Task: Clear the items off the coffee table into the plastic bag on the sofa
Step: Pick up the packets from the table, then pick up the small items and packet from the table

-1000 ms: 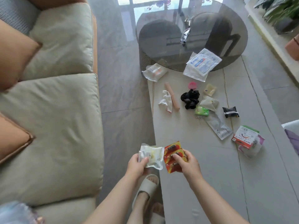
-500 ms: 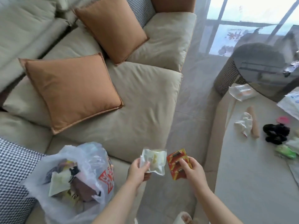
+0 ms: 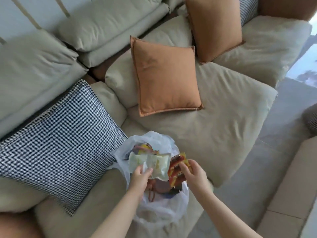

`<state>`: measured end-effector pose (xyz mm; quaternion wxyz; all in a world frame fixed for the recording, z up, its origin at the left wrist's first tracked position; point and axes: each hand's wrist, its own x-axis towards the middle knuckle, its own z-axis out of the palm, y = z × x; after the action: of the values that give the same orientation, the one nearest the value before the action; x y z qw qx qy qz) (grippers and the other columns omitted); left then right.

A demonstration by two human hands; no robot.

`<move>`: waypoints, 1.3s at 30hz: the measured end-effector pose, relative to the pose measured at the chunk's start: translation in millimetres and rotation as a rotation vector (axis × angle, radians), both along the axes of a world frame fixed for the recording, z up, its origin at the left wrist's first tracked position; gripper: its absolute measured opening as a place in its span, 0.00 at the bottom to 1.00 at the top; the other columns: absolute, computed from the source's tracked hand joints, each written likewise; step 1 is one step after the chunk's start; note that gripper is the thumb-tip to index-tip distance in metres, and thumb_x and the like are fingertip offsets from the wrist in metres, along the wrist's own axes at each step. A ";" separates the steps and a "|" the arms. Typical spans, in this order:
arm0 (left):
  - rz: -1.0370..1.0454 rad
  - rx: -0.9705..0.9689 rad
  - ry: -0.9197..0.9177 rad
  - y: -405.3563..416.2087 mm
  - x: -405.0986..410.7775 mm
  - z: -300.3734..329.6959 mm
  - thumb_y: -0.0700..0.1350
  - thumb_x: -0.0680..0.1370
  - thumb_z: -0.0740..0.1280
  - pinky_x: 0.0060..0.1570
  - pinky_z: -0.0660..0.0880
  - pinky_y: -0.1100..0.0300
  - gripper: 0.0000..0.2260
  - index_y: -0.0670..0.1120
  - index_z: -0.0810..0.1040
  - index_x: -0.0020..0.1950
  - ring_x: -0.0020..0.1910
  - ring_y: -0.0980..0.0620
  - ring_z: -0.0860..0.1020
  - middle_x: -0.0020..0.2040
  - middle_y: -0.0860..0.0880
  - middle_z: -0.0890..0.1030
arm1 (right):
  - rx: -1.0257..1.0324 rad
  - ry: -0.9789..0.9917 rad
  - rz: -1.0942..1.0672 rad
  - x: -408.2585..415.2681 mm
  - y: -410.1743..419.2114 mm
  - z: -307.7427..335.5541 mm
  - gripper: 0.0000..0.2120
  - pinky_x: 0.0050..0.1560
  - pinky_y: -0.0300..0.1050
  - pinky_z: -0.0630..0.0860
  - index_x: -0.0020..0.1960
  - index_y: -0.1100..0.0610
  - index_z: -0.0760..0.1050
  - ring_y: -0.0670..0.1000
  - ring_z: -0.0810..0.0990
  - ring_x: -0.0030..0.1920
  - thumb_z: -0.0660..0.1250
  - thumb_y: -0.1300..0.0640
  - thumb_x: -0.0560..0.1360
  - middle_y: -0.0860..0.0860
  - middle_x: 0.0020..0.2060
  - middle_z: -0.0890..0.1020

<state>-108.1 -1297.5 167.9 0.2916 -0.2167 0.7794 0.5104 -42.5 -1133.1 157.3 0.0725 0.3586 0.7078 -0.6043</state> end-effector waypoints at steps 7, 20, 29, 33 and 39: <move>0.092 -0.058 -0.052 -51.7 -34.6 -17.3 0.42 0.78 0.63 0.28 0.73 0.63 0.11 0.42 0.72 0.61 0.32 0.52 0.76 0.42 0.47 0.78 | 0.147 -0.156 0.308 -46.5 -58.9 -27.6 0.11 0.55 0.50 0.75 0.58 0.46 0.72 0.53 0.78 0.52 0.55 0.50 0.78 0.48 0.49 0.81; -0.263 -0.258 -0.120 -45.6 -55.9 -19.7 0.40 0.77 0.63 0.54 0.79 0.49 0.21 0.44 0.67 0.70 0.51 0.44 0.80 0.49 0.47 0.77 | 0.258 -0.241 0.494 -59.6 -52.3 -25.5 0.20 0.60 0.43 0.69 0.70 0.53 0.67 0.53 0.72 0.65 0.56 0.60 0.78 0.50 0.66 0.74; -0.578 -0.287 -0.089 20.8 -24.3 33.2 0.45 0.77 0.64 0.46 0.79 0.57 0.18 0.47 0.71 0.67 0.41 0.51 0.81 0.50 0.50 0.77 | 0.237 -0.204 0.328 -19.7 14.4 14.2 0.16 0.48 0.37 0.69 0.63 0.55 0.73 0.48 0.76 0.49 0.62 0.58 0.75 0.50 0.53 0.79; -0.847 -0.331 -0.075 77.9 9.6 43.8 0.52 0.74 0.64 0.59 0.74 0.54 0.19 0.50 0.73 0.64 0.56 0.47 0.78 0.58 0.48 0.78 | 0.311 -0.238 0.298 18.4 60.6 27.7 0.07 0.50 0.43 0.72 0.51 0.54 0.75 0.53 0.77 0.50 0.63 0.55 0.74 0.51 0.48 0.80; -1.107 -0.421 0.029 180.2 65.5 43.9 0.56 0.76 0.63 0.61 0.70 0.60 0.20 0.50 0.74 0.65 0.62 0.50 0.75 0.61 0.50 0.79 | 0.389 -0.342 0.205 90.5 137.7 18.6 0.07 0.47 0.45 0.72 0.42 0.54 0.74 0.57 0.78 0.50 0.60 0.53 0.74 0.53 0.44 0.79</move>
<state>-42.6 -1117.3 211.9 0.4544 0.1760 0.8650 0.1194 48.0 -995.4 175.9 0.1815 0.3889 0.8207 -0.3773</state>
